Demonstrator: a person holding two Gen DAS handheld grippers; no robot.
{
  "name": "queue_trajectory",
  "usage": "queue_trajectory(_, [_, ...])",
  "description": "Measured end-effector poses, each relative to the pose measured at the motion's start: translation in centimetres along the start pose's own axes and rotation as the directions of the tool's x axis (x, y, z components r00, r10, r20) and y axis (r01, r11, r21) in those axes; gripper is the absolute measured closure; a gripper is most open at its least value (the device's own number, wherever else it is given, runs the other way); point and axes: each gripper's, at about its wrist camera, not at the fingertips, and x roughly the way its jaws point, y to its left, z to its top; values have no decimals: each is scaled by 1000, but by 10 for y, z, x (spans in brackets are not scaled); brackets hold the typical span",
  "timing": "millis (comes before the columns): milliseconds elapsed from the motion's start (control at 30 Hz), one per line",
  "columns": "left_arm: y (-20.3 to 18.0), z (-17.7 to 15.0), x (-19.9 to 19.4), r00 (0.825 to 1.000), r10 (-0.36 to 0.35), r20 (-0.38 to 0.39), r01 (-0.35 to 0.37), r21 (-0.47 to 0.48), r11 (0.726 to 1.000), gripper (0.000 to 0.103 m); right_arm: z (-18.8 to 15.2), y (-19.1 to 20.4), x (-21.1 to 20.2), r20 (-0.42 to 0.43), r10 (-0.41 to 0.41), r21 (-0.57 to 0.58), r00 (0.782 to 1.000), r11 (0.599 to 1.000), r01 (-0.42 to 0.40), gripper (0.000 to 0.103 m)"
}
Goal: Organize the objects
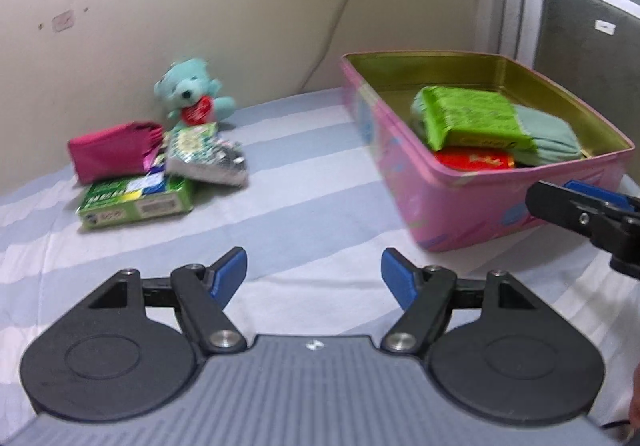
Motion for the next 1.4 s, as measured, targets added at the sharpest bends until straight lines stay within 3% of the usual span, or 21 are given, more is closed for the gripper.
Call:
queue_trajectory(833, [101, -32, 14, 988, 153, -30, -155, -108, 982, 26, -23, 85, 46, -162, 88, -141, 983, 984, -111, 33])
queue_trajectory(1000, [141, -37, 15, 971, 237, -34, -240, -182, 954, 21, -24, 109, 66, -211, 127, -183, 969, 969, -166, 33])
queue_trajectory(1133, [173, -43, 15, 950, 309, -39, -308, -263, 914, 21, -21, 129, 90, -250, 149, -218, 957, 954, -205, 33])
queue_trajectory(1233, [188, -45, 14, 955, 293, -45, -290, -334, 897, 21, -9, 141, 112, -250, 170, -234, 953, 945, -229, 33])
queue_trajectory(1333, [185, -44, 13, 955, 293, -41, -290, -328, 899, 21, 6, 147, 145, -239, 148, -237, 960, 949, -206, 27])
queue_trajectory(1400, [182, -44, 13, 959, 282, -34, -278, -315, 907, 20, 16, 146, 173, -258, 159, -196, 953, 957, -213, 15])
